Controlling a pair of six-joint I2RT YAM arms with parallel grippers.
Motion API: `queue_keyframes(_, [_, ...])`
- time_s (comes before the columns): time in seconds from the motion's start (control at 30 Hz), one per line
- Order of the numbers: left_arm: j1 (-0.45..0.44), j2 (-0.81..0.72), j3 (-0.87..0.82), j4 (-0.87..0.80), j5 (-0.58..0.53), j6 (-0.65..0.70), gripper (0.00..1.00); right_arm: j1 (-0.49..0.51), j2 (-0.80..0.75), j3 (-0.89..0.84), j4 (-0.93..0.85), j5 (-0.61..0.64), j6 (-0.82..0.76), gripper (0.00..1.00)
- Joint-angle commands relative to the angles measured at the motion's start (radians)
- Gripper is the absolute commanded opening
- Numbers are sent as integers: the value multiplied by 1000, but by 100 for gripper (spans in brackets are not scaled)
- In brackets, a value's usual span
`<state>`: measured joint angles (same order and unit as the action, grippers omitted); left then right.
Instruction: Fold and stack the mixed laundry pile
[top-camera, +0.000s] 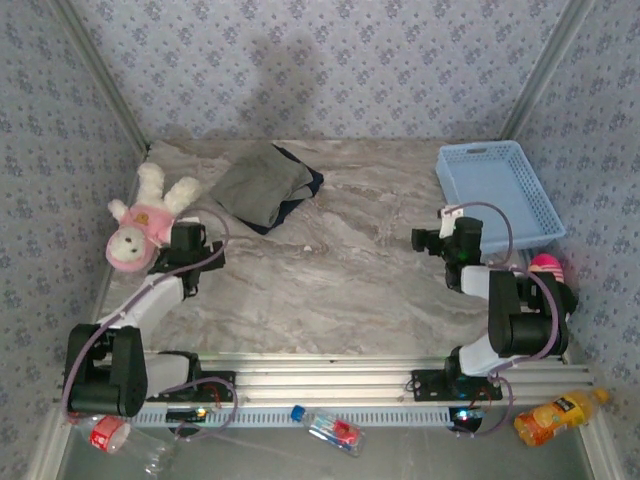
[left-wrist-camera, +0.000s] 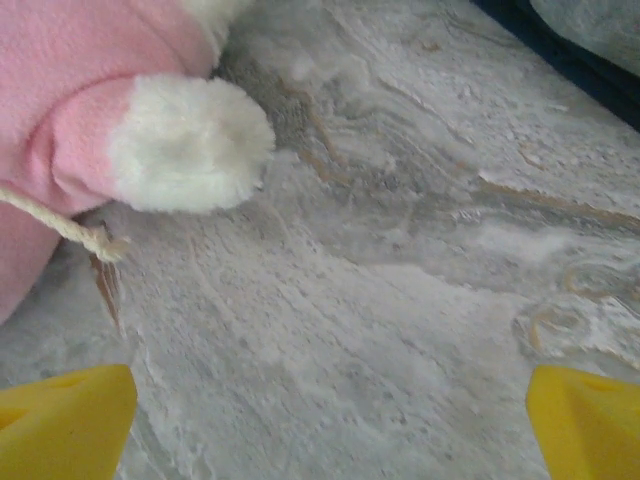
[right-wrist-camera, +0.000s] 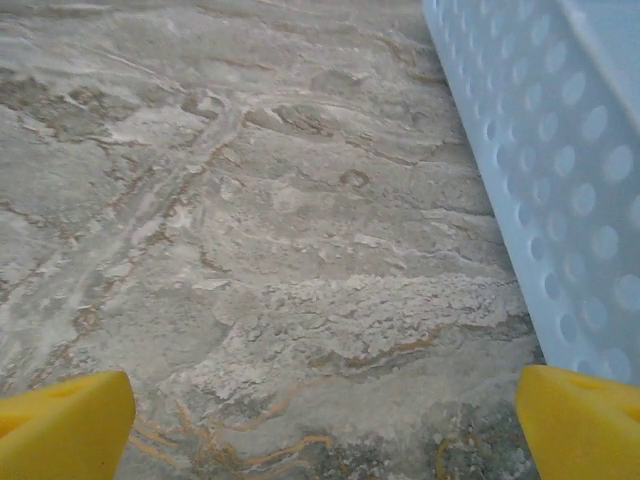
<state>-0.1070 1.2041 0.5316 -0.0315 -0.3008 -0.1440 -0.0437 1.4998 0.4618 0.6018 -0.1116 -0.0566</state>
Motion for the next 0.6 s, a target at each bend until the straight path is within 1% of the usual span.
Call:
queue_keyframes(0.0, [18, 76, 2, 297, -60, 69, 100, -22, 9, -60, 174, 6, 25, 100])
queue_keyframes(0.03, [18, 110, 6, 326, -63, 75, 100, -24, 33, -81, 237, 11, 33, 100])
queue_keyframes(0.07, [18, 140, -7, 390, -62, 81, 100, -28, 48, -96, 303, 1, 41, 100])
queue_keyframes(0.13, [22, 203, -47, 573, -73, 94, 100, -24, 27, -78, 226, 22, 31, 100])
queue_keyframes(0.17, [26, 217, -31, 572, -76, 89, 100, -19, 34, -84, 255, 35, 32, 100])
queue_keyframes(0.2, [37, 239, -38, 624, -46, 104, 100, -17, 30, -79, 236, 54, 37, 100])
queue_keyframes(0.23, [42, 265, -55, 688, -41, 112, 100, -16, 26, -77, 230, 63, 37, 100])
queue_keyframes(0.3, [73, 307, -80, 782, 10, 91, 100, -10, 29, -78, 234, 70, 37, 100])
queue_keyframes(0.33, [74, 287, -78, 735, 17, 81, 100, -10, 28, -78, 231, 72, 37, 100])
queue_keyframes(0.4, [74, 301, -118, 817, 31, 90, 100, -10, 29, -78, 233, 72, 36, 100])
queue_keyframes(0.43, [74, 324, -146, 879, 13, 83, 100, -11, 30, -78, 232, 71, 35, 100])
queue_keyframes(0.47, [75, 358, -169, 997, 14, 100, 100, -8, 29, -78, 233, 72, 36, 100])
queue_keyframes(0.5, [73, 328, -152, 902, 19, 87, 100, -9, 30, -78, 233, 72, 35, 100])
queue_keyframes(0.53, [79, 323, -134, 864, 26, 83, 100, -9, 30, -77, 233, 73, 35, 100])
queue_keyframes(0.57, [81, 341, -152, 935, 27, 87, 100, -10, 30, -76, 233, 74, 36, 100])
